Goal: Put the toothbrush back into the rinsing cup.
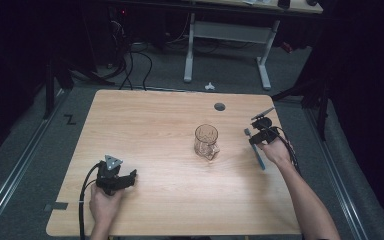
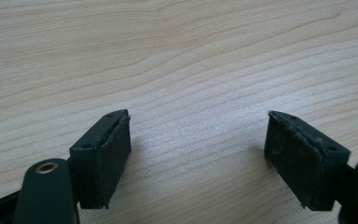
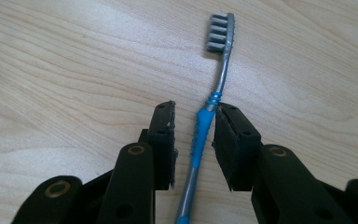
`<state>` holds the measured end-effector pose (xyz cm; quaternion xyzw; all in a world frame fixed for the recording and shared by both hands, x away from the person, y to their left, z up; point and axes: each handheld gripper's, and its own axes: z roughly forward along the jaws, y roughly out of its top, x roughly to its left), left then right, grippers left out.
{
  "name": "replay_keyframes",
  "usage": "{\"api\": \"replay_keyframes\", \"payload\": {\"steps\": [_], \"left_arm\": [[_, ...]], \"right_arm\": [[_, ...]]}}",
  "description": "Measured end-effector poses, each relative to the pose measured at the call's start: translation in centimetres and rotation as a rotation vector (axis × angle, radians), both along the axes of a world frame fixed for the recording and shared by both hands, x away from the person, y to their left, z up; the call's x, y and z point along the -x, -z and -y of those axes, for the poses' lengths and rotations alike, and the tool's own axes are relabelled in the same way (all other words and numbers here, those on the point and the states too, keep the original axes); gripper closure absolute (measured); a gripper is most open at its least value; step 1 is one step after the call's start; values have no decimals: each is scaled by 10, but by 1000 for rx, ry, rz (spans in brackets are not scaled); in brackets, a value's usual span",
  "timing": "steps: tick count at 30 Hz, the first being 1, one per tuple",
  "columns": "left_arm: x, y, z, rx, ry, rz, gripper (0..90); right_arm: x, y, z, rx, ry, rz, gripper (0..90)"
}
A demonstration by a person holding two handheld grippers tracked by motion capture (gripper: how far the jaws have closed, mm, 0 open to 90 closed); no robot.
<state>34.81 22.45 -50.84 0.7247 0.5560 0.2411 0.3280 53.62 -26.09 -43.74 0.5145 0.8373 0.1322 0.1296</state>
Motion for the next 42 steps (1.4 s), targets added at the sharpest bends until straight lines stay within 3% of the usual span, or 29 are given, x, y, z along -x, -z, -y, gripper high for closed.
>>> {"api": "replay_keyframes", "payload": {"steps": [13,22,36,42], "left_arm": [[0,0,0,0,0,0,231],[0,0,0,0,0,0,231],[0,0,0,0,0,0,232],[0,0,0,-1,0,0,232]], "right_arm": [[-14,13,-2,20,45,-56,690],[-22,18,2,-15,73,-90,722],[-27,23,-1,-4,80,-130,779],[-27,23,-2,6,70,-126,788]]}}
